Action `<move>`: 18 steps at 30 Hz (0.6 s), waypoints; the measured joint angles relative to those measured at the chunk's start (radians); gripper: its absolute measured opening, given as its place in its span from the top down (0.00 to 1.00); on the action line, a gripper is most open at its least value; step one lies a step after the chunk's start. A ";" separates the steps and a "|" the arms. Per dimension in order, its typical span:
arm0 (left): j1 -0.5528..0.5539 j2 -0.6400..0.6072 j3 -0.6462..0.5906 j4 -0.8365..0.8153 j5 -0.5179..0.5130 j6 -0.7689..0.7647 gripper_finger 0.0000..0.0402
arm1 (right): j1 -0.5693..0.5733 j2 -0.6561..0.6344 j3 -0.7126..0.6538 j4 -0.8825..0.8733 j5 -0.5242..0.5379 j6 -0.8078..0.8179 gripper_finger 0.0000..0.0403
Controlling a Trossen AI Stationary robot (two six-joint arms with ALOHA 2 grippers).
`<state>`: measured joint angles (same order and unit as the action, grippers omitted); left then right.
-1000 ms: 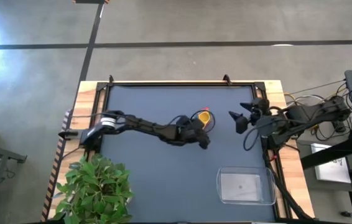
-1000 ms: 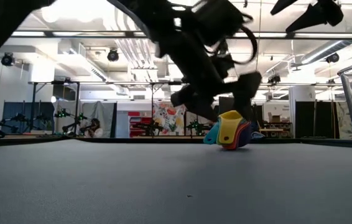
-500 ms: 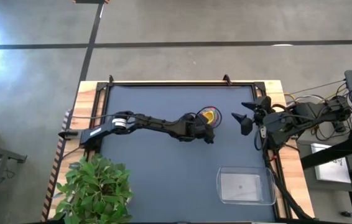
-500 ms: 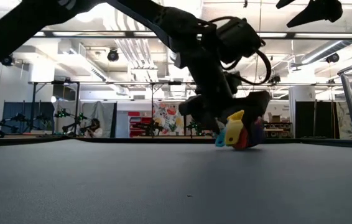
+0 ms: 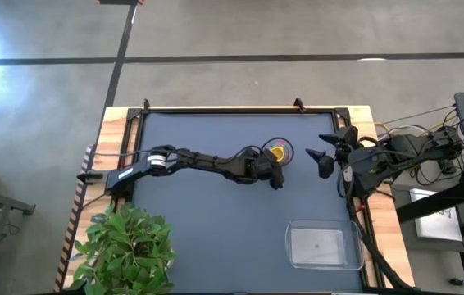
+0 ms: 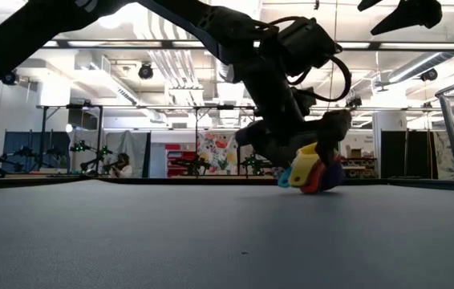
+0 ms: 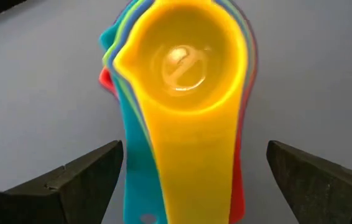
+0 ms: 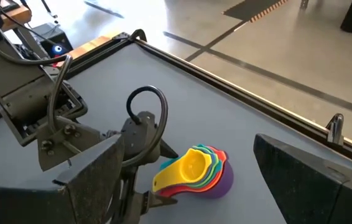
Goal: Nest measuring cups in basket
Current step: Put the colorful nest measuring cups into the transparent bin
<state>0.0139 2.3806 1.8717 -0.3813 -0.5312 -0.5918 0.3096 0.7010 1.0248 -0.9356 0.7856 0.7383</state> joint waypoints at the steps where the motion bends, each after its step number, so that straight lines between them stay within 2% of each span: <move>1: 0.000 0.000 0.000 0.003 0.002 0.006 0.06 | 0.000 0.000 0.000 0.000 0.000 0.000 0.14; 10: 0.007 0.017 -0.002 0.011 0.026 0.001 0.08 | 0.000 0.000 0.000 0.004 0.001 0.001 0.14; 18: 0.009 0.046 -0.002 0.028 0.027 -0.027 0.18 | 0.000 0.000 0.000 0.006 0.002 0.006 0.14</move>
<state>0.0227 2.4263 1.8694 -0.3536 -0.5045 -0.6192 0.3096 0.7010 1.0245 -0.9295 0.7876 0.7444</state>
